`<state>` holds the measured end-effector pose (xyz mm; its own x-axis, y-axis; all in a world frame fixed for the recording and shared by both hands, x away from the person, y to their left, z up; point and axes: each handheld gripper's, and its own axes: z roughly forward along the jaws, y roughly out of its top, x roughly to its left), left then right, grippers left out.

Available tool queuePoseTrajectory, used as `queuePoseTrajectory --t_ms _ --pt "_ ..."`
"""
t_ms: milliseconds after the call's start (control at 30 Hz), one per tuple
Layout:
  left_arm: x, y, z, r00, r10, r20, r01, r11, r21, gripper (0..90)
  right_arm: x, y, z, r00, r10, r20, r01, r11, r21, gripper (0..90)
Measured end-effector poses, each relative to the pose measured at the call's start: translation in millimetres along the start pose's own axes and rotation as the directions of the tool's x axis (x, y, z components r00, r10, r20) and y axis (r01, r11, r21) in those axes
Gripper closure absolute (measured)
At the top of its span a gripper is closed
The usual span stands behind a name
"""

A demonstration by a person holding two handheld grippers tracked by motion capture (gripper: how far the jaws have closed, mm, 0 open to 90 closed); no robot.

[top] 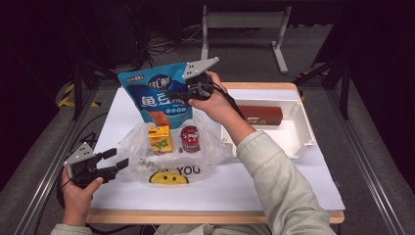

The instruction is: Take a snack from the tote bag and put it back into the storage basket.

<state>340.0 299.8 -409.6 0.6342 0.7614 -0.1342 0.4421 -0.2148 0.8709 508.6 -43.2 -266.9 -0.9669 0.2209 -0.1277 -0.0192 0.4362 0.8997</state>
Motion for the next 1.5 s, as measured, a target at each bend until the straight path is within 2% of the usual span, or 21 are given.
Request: queuePoseTrajectory --t_ms 367,700,1067,1500 --pt "0.0 -0.2 1.2 1.0000 0.001 0.001 -0.001 1.0000 0.002 33.9 5.9 18.1 -17.0 0.9999 -0.012 0.003 0.013 0.999 -0.037 88.6" --pt "0.2 0.3 2.1 1.0000 0.003 0.006 -0.003 1.0000 0.004 33.9 8.3 28.7 -41.3 1.0000 -0.008 0.005 0.008 0.998 -0.058 88.6" --pt "1.2 1.3 3.5 1.0000 0.005 0.005 -0.005 1.0000 0.002 33.9 6.5 27.4 -67.2 0.9994 0.009 0.034 -0.007 0.998 -0.054 88.6" --pt "0.5 3.3 6.8 0.9999 0.008 0.010 -0.008 0.9999 0.006 33.9 2.4 18.2 -102.6 0.9962 0.024 0.084 -0.023 1.000 -0.015 88.5"
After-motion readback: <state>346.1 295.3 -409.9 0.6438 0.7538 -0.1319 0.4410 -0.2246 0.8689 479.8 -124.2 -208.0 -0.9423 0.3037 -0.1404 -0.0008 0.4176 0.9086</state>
